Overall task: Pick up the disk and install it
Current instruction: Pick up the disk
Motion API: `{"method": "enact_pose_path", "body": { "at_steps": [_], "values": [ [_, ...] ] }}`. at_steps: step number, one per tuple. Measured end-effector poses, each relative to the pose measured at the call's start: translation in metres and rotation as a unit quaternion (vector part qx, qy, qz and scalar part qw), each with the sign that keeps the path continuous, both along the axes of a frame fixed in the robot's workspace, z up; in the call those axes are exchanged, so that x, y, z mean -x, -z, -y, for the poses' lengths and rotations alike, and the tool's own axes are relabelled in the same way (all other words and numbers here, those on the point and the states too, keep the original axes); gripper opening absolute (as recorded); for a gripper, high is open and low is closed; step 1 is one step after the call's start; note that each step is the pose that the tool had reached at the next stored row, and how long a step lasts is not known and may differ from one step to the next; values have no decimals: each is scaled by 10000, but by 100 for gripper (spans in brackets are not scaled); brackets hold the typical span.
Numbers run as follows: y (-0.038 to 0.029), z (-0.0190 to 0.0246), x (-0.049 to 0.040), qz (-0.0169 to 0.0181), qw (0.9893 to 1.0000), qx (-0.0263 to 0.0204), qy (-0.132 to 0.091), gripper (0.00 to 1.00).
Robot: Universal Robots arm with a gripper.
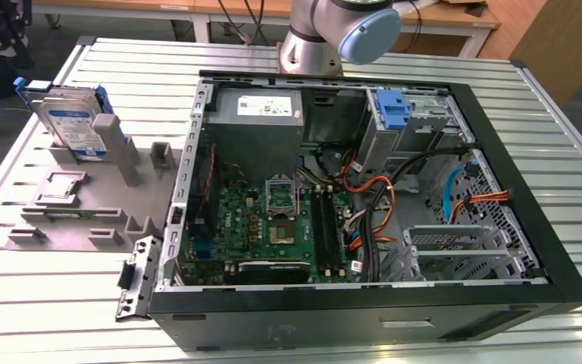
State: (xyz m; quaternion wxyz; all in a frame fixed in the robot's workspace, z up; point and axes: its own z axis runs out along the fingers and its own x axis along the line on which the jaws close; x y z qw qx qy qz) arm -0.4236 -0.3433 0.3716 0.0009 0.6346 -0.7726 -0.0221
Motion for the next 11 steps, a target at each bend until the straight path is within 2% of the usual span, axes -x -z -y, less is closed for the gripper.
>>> {"method": "enact_pose_path", "body": {
  "at_steps": [1, 2, 3, 4, 6, 7, 9, 11],
  "values": [
    [8, -9, 1, 1, 10000, 0, -12, 17],
    [17, -14, 4, 1, 10000, -1, -30, 17],
    [26, -16, 6, 1, 10000, -2, -50, 23],
    [36, -16, 8, 0, 10000, -4, -85, 23],
    [61, -16, 10, 0, 9998, -5, -176, 35],
    [70, -17, 10, 0, 9997, -5, -233, 35],
    [73, -16, 11, -1, 9996, -4, -282, 47],
    [73, -17, 11, -1, 9996, -5, -283, 47]
  ]
}}
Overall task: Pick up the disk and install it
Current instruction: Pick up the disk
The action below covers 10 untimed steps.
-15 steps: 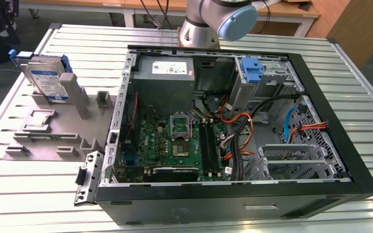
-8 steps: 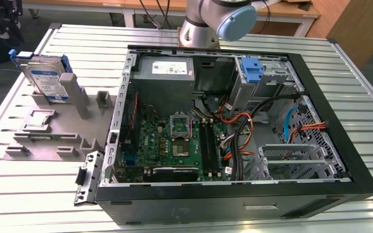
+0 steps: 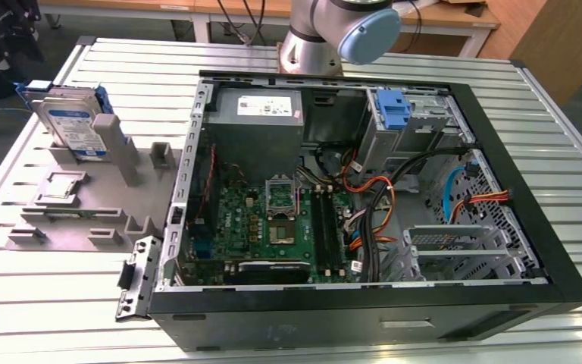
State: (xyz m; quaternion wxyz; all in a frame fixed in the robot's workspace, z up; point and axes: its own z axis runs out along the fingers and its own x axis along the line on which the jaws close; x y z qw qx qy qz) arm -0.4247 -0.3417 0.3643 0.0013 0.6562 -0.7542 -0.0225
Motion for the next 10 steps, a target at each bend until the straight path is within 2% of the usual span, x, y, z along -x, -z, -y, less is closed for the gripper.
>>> {"method": "enact_pose_path", "body": {
  "at_steps": [1, 10],
  "values": [
    [1, 0, 0, 1, 10000, 0, 0, 53],
    [1, 0, 0, 1, 10000, 0, -15, 53]
  ]
}}
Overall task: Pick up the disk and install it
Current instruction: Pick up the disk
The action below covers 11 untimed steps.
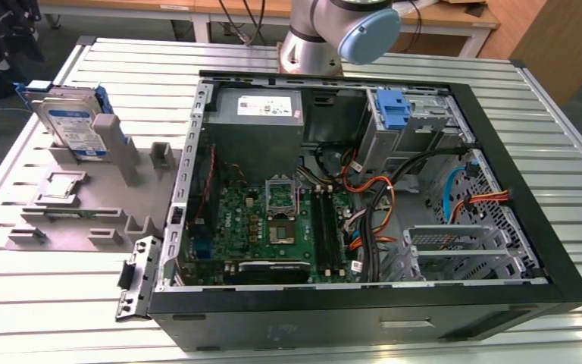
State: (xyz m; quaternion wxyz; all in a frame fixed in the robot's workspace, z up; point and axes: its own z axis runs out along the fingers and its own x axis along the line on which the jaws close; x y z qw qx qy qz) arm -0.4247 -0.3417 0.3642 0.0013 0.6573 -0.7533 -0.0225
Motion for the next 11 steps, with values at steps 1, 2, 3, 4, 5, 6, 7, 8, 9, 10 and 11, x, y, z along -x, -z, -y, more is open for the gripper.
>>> {"method": "enact_pose_path", "body": {
  "at_steps": [1, 2, 3, 4, 5, 6, 7, 8, 9, 10, 11],
  "values": [
    [0, 0, 0, 0, 10000, 0, -1, 53],
    [0, 0, 0, 0, 10000, 0, -1, 53],
    [0, 0, 0, 0, 10000, 0, -1, 53],
    [0, 0, 0, 0, 10000, 0, -2, 53],
    [0, 0, 0, 0, 10000, 0, -2, 53],
    [0, 0, 0, 0, 10000, 0, -3, 53],
    [0, 0, 0, 0, 10000, 0, -3, 53],
    [1, 0, 0, 0, 10000, 0, -3, 53],
    [2, 0, 0, 0, 10000, 0, -10, 53],
    [4, 0, 1, 0, 10000, 0, -37, 53],
    [9, 0, 2, 1, 10000, -1, -80, 53]
  ]
}}
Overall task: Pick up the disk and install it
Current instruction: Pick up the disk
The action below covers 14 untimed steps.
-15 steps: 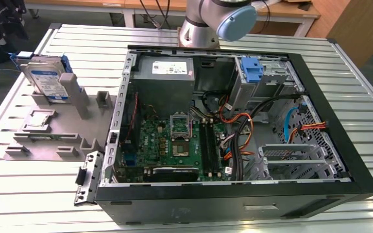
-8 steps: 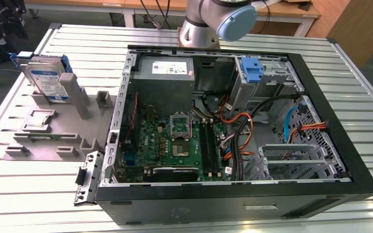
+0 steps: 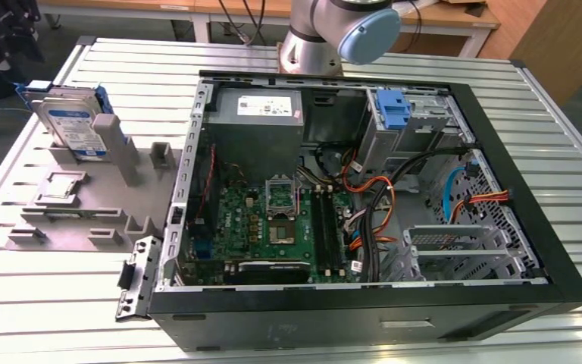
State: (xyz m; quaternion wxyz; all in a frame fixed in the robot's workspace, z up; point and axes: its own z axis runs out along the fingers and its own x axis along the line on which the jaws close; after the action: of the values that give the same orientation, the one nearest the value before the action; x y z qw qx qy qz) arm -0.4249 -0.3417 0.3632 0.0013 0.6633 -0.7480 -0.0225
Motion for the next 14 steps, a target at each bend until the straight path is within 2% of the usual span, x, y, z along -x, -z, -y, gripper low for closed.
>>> {"method": "enact_pose_path", "body": {
  "at_steps": [4, 8, 14],
  "values": [
    [39, 0, 23, 1, 9999, -4, -117, 53],
    [69, 0, 51, 36, 9999, -5, -127, 53],
    [121, -2, 59, 137, 9998, -3, -142, 53]
  ]
}}
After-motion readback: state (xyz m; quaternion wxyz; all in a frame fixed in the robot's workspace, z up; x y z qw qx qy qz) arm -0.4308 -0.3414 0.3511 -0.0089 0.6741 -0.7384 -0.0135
